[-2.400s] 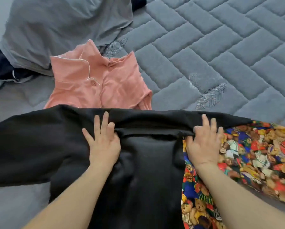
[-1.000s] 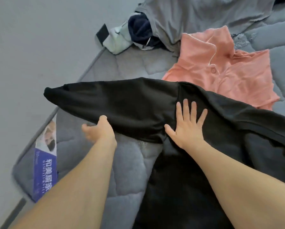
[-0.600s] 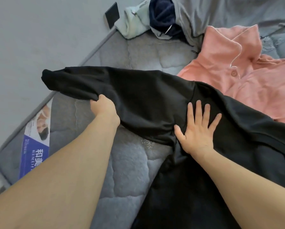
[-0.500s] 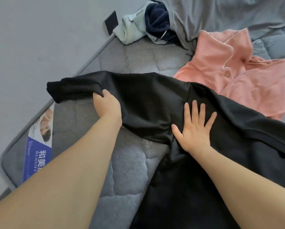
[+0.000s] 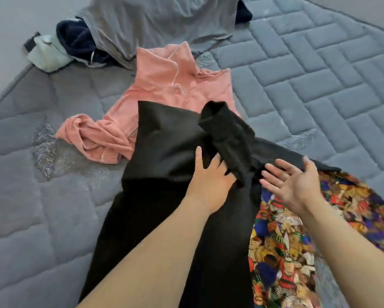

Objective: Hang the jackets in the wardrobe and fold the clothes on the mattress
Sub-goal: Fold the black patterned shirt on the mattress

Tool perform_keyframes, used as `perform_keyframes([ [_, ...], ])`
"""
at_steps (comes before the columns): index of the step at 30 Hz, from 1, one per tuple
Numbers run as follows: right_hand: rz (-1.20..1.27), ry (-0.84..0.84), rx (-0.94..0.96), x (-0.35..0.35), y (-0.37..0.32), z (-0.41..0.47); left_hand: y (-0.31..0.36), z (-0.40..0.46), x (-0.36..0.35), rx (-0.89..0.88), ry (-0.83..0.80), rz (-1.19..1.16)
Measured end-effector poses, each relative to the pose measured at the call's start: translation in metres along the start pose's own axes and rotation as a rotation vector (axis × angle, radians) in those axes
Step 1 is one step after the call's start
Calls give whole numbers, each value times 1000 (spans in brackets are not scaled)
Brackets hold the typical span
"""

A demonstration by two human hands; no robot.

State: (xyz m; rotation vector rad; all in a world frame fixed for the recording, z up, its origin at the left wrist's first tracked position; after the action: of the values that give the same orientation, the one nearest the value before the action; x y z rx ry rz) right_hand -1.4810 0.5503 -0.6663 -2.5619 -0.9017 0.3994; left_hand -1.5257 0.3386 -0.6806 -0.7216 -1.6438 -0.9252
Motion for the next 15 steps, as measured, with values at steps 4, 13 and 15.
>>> perform_keyframes([
  [4, 50, -106, -71, 44, -14, 8, 29, 17, -33, 146, -191, -56],
  [13, -170, -8, -86, 70, -30, 12, 35, 39, -25, 47, -223, -35],
  [15, -146, 97, -47, 86, -32, 14, 46, 46, -31, 34, -200, -23],
])
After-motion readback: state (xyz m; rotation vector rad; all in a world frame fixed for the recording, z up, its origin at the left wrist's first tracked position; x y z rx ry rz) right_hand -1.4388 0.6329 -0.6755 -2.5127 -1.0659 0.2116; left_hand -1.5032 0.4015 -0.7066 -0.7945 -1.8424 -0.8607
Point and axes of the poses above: each hand's wrist, its own z-axis towards the middle knuckle, its own x-axis out of the back of the hand, y = z × x, the point moved 1 cm from there along z, towards the middle knuckle, and after that the axes turned 12 degrees about -x, right-handed, at the moved point
